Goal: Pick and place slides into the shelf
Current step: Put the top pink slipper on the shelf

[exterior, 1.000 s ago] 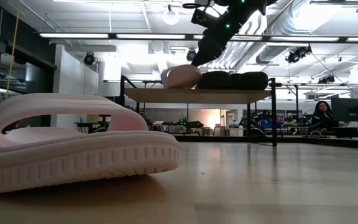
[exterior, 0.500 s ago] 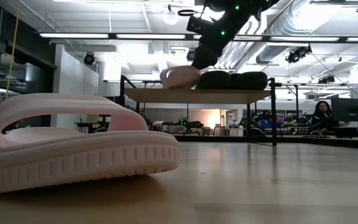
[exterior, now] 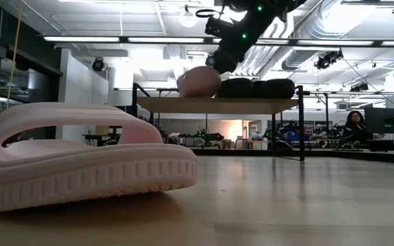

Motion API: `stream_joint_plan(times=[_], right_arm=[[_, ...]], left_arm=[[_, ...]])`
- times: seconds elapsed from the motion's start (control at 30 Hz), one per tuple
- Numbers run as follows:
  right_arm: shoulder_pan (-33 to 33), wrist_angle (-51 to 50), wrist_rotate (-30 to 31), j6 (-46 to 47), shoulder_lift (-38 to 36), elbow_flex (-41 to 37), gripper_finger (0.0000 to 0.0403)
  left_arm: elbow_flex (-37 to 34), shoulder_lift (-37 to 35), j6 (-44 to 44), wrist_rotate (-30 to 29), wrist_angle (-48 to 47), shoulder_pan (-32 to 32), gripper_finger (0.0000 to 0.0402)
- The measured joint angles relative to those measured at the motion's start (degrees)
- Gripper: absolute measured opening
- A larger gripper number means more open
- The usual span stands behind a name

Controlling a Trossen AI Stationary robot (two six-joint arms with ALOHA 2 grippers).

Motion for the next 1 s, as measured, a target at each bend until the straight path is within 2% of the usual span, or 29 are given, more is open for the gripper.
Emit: stream_joint_plan(times=[0.1,0.33,0.53,0.77,1.0], right_arm=[[0.72,0.01,0.77,2.53,0.04,0.0,0.0007],[2.84,-0.03,6.51,8.1,0.07,-0.02,0.0003],[3.85,0.78,11.39,8.89,0.07,-0.02,0.0002],[4.05,1.53,11.92,14.63,0.74,-0.02,0.0001],[4.63,3.97,16.31,16.71,3.84,-0.02,0.0001]], left_arm=[[0.0,0.0,0.0,0.02,0.02,0.0,0.0244],[0.0,0.0,0.0,0.02,0.4,0.01,0.0243],[0.0,0.0,-0.02,0.02,0.42,0.01,0.0243],[0.0,0.0,-0.02,0.02,0.42,0.0,0.0243],[0.0,0.0,-0.07,0.59,0.42,0.0,0.0243]])
